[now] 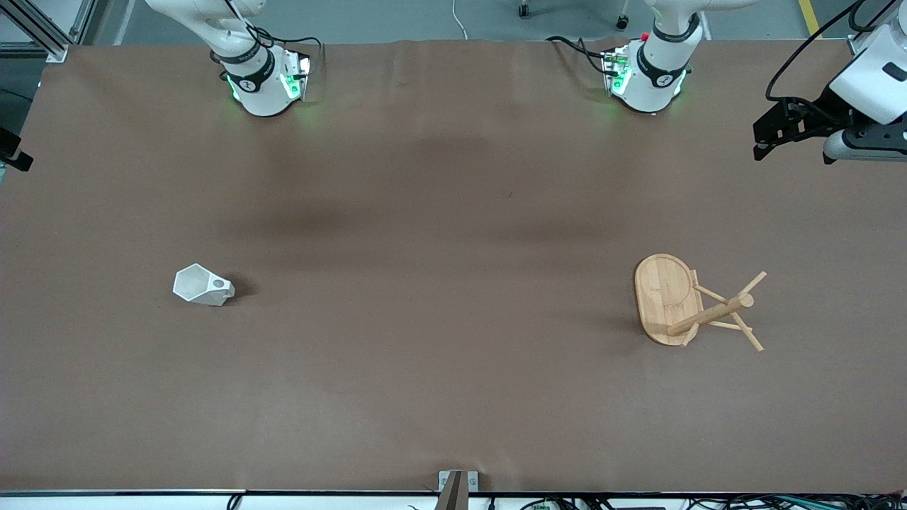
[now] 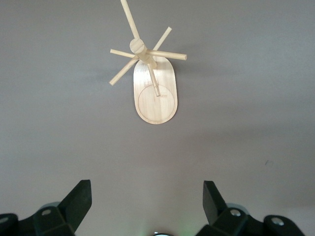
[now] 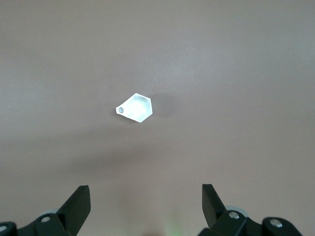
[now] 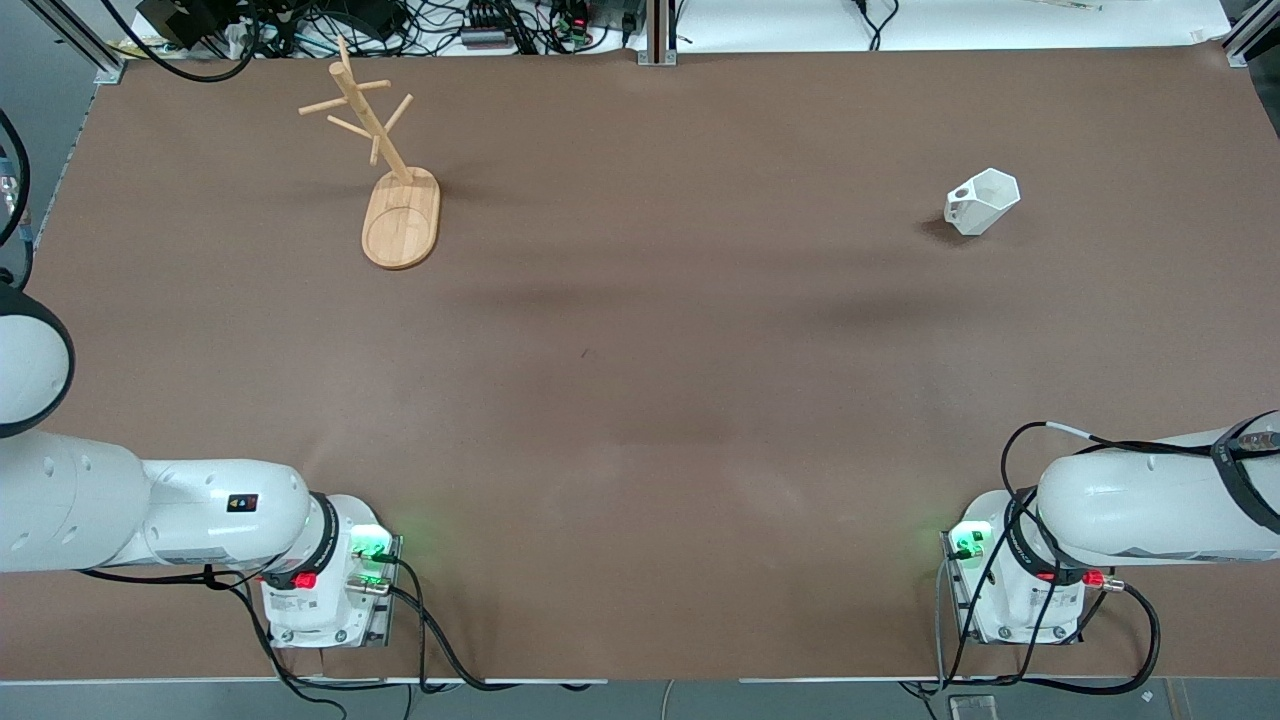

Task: Hang cup on rack
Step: 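Grasp the white cup lying on the table with the right gripper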

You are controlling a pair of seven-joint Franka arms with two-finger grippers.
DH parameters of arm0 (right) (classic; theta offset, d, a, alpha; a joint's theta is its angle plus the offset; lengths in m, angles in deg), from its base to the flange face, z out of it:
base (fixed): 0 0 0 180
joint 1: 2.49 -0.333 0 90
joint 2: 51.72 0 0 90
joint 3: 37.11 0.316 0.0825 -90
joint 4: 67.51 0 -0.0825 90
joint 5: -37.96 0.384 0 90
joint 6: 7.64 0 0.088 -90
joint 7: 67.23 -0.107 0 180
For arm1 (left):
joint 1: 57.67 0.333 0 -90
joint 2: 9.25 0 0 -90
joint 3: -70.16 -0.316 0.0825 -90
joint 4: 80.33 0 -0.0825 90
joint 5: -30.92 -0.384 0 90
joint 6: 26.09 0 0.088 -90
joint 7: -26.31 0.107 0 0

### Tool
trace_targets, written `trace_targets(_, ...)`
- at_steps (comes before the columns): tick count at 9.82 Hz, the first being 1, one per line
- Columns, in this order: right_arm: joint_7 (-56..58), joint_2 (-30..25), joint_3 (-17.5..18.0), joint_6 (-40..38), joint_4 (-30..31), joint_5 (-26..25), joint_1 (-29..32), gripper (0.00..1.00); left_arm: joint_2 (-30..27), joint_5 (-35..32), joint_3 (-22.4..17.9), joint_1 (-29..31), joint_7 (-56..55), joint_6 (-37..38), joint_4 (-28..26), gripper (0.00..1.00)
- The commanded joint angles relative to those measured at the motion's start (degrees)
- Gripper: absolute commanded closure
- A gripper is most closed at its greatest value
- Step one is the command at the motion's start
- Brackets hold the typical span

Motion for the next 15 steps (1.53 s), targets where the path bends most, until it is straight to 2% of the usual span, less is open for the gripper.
trace_targets(1,-0.01,-0.21,0.04,0.37,0.22,-0.91,-0.25,0.0,1.38,-0.16,0.07,0.02,0.38,0.43,0.04,0.0)
trace_targets(8,0.07,-0.13,-0.04,0.46,0.39,0.14,0.02,0.0,2.17,0.01,0.07,0.2,1.17,0.61,1.01,0.0)
trace_targets(10,0.51,0.66,-0.22,1.59,2.14,0.76,-0.16,0.0,2.25,0.01,0.07,0.11,1.17,0.61,0.92,0.0)
trace_targets(11,0.6,0.75,-0.13,4.56,5.11,0.76,0.01,0.0,2.26,0.01,0.07,0.11,1.17,0.7,0.92,0.0)
trace_targets(13,0.78,0.84,-0.22,14.13,15.2,0.59,-0.25,0.0,2.26,0.01,0.07,0.11,1.17,0.7,0.92,0.0)
trace_targets(15,0.78,3.37,-0.22,24.23,23.91,0.06,-0.07,0.0,2.26,0.01,0.07,0.11,1.26,0.7,0.92,0.0)
